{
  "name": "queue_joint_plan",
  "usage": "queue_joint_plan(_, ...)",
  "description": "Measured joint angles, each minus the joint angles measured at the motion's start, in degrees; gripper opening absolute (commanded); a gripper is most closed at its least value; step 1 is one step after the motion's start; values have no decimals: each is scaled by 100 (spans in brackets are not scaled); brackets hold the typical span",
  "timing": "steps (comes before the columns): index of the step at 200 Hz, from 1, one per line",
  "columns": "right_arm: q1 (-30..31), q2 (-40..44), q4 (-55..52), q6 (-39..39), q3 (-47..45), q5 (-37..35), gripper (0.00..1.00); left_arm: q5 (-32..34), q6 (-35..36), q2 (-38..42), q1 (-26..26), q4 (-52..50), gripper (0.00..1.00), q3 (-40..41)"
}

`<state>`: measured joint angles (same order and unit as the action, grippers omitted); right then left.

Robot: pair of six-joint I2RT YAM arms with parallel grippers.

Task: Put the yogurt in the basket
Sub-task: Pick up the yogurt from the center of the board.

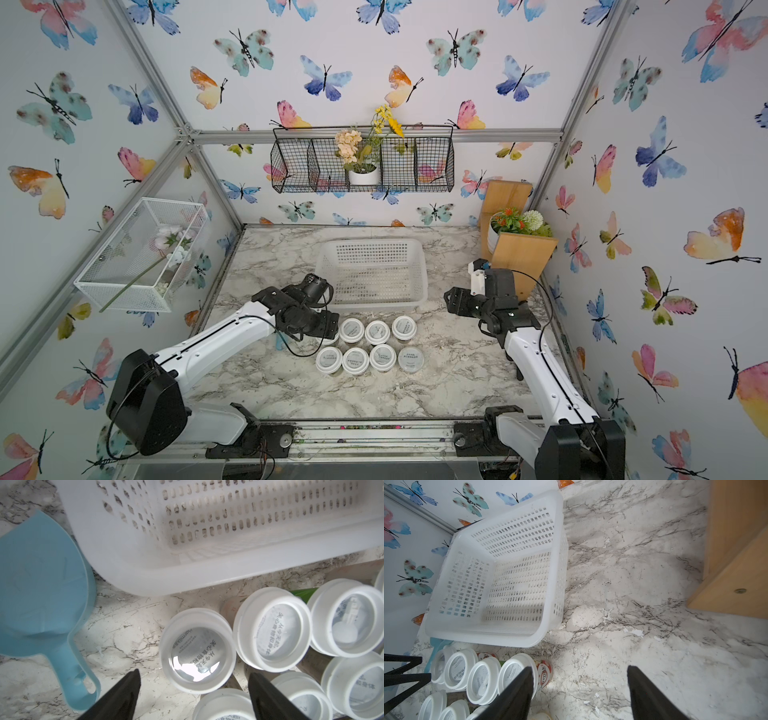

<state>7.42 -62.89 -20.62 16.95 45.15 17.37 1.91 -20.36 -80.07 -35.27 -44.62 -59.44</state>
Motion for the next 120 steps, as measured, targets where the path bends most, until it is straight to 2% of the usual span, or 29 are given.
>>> queue_joint_plan(120,0,0,7,0,-2,2,74,114,22,-94,-50,79,87,225)
